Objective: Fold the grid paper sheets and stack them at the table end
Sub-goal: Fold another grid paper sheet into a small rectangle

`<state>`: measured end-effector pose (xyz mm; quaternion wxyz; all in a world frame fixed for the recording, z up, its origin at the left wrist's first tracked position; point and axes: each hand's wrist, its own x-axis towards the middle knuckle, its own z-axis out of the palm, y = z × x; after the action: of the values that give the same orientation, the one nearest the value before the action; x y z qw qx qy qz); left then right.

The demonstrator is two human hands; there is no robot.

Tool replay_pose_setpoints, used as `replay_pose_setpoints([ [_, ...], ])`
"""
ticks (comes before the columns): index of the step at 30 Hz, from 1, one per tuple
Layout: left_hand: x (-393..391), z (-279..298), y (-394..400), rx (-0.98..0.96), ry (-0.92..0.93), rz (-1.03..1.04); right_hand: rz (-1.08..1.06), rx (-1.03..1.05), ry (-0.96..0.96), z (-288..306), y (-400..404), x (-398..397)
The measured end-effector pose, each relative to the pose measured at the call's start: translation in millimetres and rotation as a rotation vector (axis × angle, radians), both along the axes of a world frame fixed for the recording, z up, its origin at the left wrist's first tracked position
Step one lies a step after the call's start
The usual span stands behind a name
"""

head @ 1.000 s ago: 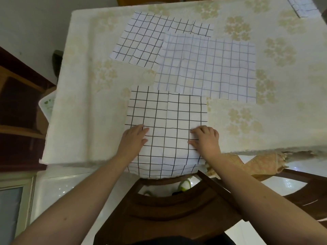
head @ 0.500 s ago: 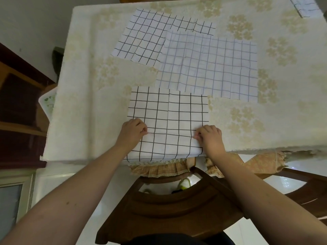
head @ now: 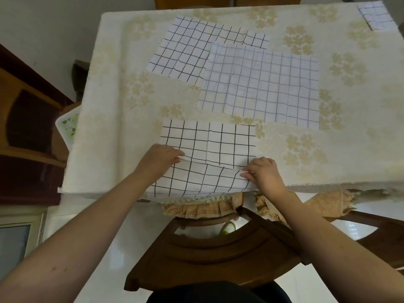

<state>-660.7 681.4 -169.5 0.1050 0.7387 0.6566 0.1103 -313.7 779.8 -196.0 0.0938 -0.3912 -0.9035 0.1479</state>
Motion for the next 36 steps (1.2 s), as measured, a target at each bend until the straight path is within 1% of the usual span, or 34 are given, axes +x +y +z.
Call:
replay_pose_setpoints([
  [2,-7,7,-1,-0.011,0.067,-0.006,-0.058,0.048,0.037,12,4,-4],
  [5,-18,32,4,0.018,0.159,0.061,-0.067,0.136,0.102,43,16,-19],
  [8,-28,72,18,0.198,0.215,0.104,-0.071,0.198,0.2,83,35,-35],
  [13,-39,138,25,0.452,0.206,0.201,-0.088,0.331,0.416,137,54,-43],
  [16,-42,144,13,0.577,0.192,0.153,-0.084,0.399,0.452,140,43,-38],
  [19,-40,118,-7,0.602,0.16,0.1,-0.035,0.395,0.398,117,24,-28],
  [21,-34,91,-20,0.545,0.166,0.088,-0.038,0.352,0.369,93,10,-21],
  [24,-21,49,-39,0.334,0.136,0.133,-0.079,0.291,0.314,58,-15,-18],
  [27,-9,11,-56,0.086,0.113,0.174,-0.078,0.166,0.155,28,-35,-15],
  [29,-2,-12,-69,-0.122,0.087,0.211,-0.088,0.041,0.003,13,-42,-12],
  [30,1,-21,-75,-0.191,0.052,0.245,-0.089,-0.014,-0.081,7,-45,-11],
  [31,5,-28,-81,-0.224,-0.01,0.296,-0.088,-0.058,-0.15,4,-49,-12],
  [32,8,-32,-86,-0.231,-0.099,0.365,-0.085,-0.082,-0.179,1,-53,-14],
  [34,14,-34,-91,-0.184,-0.288,0.518,-0.079,-0.083,-0.151,0,-60,-22],
  [36,18,-30,-89,-0.109,-0.42,0.692,-0.064,-0.091,-0.117,2,-65,-33],
])
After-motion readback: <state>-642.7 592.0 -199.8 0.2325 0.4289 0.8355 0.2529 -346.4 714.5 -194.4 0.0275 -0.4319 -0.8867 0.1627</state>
